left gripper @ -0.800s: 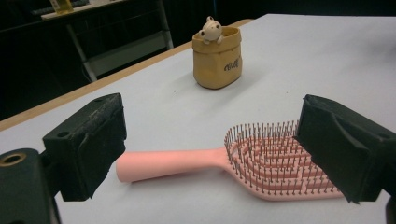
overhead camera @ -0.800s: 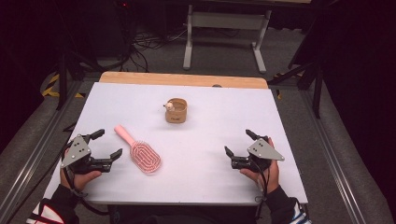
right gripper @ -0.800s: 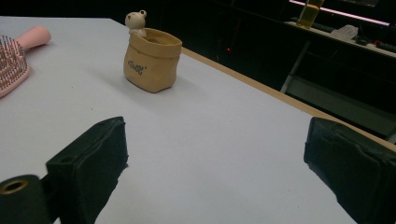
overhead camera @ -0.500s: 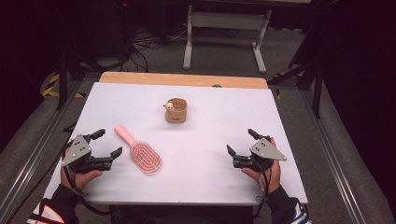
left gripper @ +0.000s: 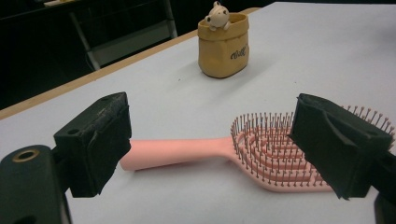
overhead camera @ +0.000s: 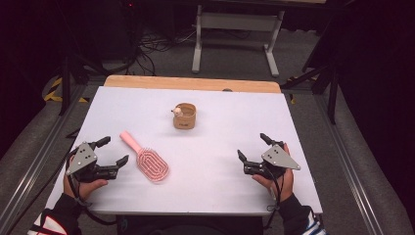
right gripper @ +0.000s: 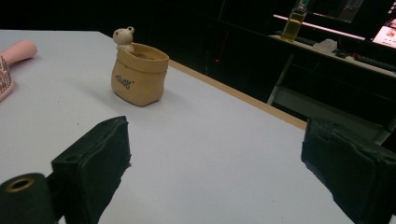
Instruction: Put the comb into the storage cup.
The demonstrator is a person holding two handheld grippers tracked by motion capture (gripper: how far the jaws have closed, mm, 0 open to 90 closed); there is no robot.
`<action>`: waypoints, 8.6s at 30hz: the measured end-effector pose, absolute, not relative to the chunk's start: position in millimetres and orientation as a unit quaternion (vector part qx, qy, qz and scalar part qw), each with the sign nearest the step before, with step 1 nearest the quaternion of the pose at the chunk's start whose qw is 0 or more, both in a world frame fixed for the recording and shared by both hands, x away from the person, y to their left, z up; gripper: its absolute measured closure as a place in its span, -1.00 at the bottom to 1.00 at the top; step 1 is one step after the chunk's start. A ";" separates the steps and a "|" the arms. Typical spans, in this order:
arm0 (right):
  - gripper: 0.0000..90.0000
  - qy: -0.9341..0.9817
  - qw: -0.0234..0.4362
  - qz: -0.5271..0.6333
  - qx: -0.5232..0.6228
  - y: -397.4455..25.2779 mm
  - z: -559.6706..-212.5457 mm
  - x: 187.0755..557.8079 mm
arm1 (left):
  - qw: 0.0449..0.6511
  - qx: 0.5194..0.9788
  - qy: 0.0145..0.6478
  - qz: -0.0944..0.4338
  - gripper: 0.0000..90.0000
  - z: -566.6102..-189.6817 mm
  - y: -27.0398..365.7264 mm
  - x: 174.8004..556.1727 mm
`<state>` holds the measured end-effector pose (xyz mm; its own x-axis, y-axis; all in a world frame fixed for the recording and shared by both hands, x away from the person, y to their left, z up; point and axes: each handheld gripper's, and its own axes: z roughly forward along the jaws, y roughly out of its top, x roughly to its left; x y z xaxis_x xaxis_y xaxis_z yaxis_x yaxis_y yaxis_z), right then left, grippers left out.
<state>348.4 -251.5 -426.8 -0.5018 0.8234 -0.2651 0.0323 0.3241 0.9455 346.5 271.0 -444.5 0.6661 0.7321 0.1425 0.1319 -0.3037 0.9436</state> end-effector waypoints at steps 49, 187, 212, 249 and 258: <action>-0.79 0.757 0.358 0.454 0.304 -240.2 -441.8 358.7 | 0.319 0.851 0.332 0.253 0.98 -456.2 239.4 457.3; -0.77 0.796 0.305 0.424 0.305 -236.3 -451.8 375.1 | 0.206 0.938 0.261 0.101 0.55 -445.4 244.6 351.8; -0.76 0.794 0.309 0.426 0.305 -236.9 -451.1 374.4 | 0.299 0.866 0.301 0.264 0.55 -431.7 246.7 341.8; -0.83 0.762 0.321 0.478 0.296 -230.9 -440.7 371.9 | 0.392 0.803 0.289 0.343 0.56 -420.9 218.4 349.2; -0.86 0.750 0.303 0.505 0.301 -219.5 -431.5 375.1 | 0.415 0.796 0.279 0.341 0.55 -420.8 202.7 352.1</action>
<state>375.1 -219.5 -431.5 -0.6348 0.7578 -0.1511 0.1447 0.3086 0.9401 352.1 202.7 -420.8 0.6124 0.7269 0.3108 0.1616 -0.5000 0.8508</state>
